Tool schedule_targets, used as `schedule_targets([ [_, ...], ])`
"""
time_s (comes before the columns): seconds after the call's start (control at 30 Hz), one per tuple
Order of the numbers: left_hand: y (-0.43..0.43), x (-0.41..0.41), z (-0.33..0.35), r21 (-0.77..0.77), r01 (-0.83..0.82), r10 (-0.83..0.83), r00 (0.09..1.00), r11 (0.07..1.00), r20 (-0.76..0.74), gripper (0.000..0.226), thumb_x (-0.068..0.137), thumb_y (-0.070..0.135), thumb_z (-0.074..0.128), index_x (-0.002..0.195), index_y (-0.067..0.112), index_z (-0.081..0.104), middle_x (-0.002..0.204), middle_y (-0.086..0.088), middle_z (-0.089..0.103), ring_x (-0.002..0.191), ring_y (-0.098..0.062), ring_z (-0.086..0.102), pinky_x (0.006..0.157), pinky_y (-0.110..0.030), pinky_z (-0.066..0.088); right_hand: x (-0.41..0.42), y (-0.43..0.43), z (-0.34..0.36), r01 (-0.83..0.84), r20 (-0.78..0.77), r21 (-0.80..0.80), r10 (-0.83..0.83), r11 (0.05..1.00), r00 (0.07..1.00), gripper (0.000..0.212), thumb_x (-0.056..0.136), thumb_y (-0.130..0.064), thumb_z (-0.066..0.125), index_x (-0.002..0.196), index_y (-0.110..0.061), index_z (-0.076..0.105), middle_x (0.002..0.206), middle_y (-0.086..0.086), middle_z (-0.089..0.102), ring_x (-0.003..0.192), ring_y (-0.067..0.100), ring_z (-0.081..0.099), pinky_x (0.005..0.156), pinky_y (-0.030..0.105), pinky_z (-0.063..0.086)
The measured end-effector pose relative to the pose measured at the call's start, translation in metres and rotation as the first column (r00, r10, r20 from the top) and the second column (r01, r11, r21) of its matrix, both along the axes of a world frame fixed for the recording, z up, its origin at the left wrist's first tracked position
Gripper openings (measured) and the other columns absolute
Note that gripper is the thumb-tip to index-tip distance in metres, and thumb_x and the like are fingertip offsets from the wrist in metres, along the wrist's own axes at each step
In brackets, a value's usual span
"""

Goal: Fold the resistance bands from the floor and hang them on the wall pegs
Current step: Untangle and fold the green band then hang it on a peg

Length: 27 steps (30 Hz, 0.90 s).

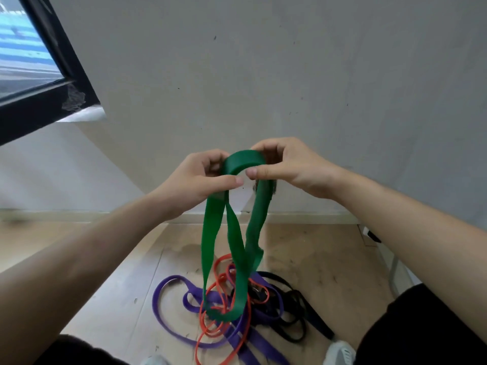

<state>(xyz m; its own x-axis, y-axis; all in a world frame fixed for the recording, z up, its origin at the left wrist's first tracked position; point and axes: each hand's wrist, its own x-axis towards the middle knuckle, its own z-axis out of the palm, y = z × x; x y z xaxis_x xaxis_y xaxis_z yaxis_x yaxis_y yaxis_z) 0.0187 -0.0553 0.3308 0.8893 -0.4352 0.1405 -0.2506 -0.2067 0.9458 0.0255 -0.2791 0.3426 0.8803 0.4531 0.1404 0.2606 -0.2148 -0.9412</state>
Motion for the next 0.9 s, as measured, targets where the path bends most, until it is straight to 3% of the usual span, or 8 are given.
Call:
schedule_targets([
  [0.1,0.0,0.0,-0.015,0.09,0.024,-0.022,0.999,0.996,-0.024,0.034,0.071,0.015,0.087,0.097,0.01,0.065,0.084,-0.014,0.065,0.078,-0.023,0.067,0.077,-0.042,0.059,-0.002,0.001,0.005,0.023,0.051,0.019,-0.024,1.0,0.998,0.026,0.084,-0.007,0.077,0.109,-0.007,0.071,0.094,0.003,0.071,0.087,0.011,0.066,0.082,0.025,0.055],
  [0.17,-0.004,-0.003,-0.025,0.159,0.037,-0.032,0.999,0.987,-0.034,0.03,0.076,0.012,0.086,0.096,0.007,0.064,0.084,-0.018,0.064,0.076,-0.022,0.067,0.076,-0.042,0.059,-0.002,0.002,0.008,0.07,0.083,0.078,-0.077,0.994,0.994,0.024,0.085,-0.007,0.076,0.108,-0.007,0.069,0.095,0.003,0.07,0.087,0.01,0.065,0.084,0.026,0.055],
  [0.33,-0.01,0.0,-0.036,0.208,-0.007,0.021,0.997,0.978,-0.067,0.025,0.079,0.023,0.083,0.091,0.012,0.063,0.081,-0.006,0.066,0.078,-0.019,0.068,0.073,-0.038,0.056,0.003,-0.012,0.017,0.206,0.027,0.313,-0.226,0.927,0.974,0.028,0.077,-0.024,0.075,0.102,-0.013,0.07,0.093,0.005,0.067,0.084,0.019,0.064,0.092,0.04,0.054],
  [0.43,-0.009,0.006,-0.035,0.164,-0.043,0.053,0.997,0.985,-0.057,0.021,0.083,0.015,0.082,0.093,0.019,0.063,0.068,0.016,0.06,0.067,-0.004,0.059,0.068,-0.023,0.048,0.008,-0.022,0.016,0.271,0.001,0.34,-0.289,0.9,0.957,0.018,0.09,-0.015,0.07,0.107,-0.01,0.068,0.093,0.004,0.068,0.085,0.02,0.065,0.091,0.04,0.054],
  [0.53,-0.009,0.006,-0.03,0.095,-0.103,0.106,0.994,0.99,-0.031,0.033,0.08,0.012,0.083,0.106,0.014,0.063,0.072,0.016,0.063,0.07,-0.005,0.062,0.068,-0.022,0.051,0.015,-0.034,0.012,0.337,-0.043,0.331,-0.343,0.881,0.938,0.012,0.093,-0.014,0.067,0.105,-0.011,0.068,0.089,0.0,0.067,0.082,0.018,0.065,0.091,0.04,0.054],
  [0.67,-0.006,0.004,-0.022,0.008,-0.203,0.203,0.979,0.979,0.005,0.041,0.081,0.008,0.082,0.113,0.021,0.06,0.072,0.014,0.069,0.066,-0.008,0.062,0.066,-0.023,0.051,0.021,-0.053,0.0,0.318,-0.104,0.194,-0.303,0.928,0.947,0.015,0.088,-0.017,0.072,0.101,-0.011,0.068,0.086,0.002,0.064,0.08,0.018,0.064,0.091,0.041,0.053],
  [0.8,0.002,0.005,-0.011,-0.083,-0.248,0.25,0.968,0.965,0.024,0.043,0.07,0.018,0.085,0.108,0.027,0.067,0.071,0.007,0.065,0.07,-0.018,0.058,0.07,-0.035,0.048,0.015,-0.061,-0.004,0.139,-0.099,-0.15,-0.155,0.979,0.983,0.028,0.086,-0.014,0.075,0.112,-0.005,0.068,0.097,0.012,0.065,0.09,0.026,0.064,0.095,0.042,0.056],
  [0.9,-0.002,0.003,-0.002,-0.145,-0.197,0.204,0.978,0.97,0.039,0.045,0.068,0.012,0.083,0.108,0.026,0.069,0.077,0.01,0.068,0.075,-0.014,0.061,0.073,-0.027,0.052,0.008,-0.048,-0.005,-0.01,-0.136,-0.309,-0.033,0.951,0.99,0.03,0.088,-0.018,0.075,0.116,-0.009,0.067,0.105,0.018,0.071,0.098,0.03,0.071,0.094,0.044,0.058],
])
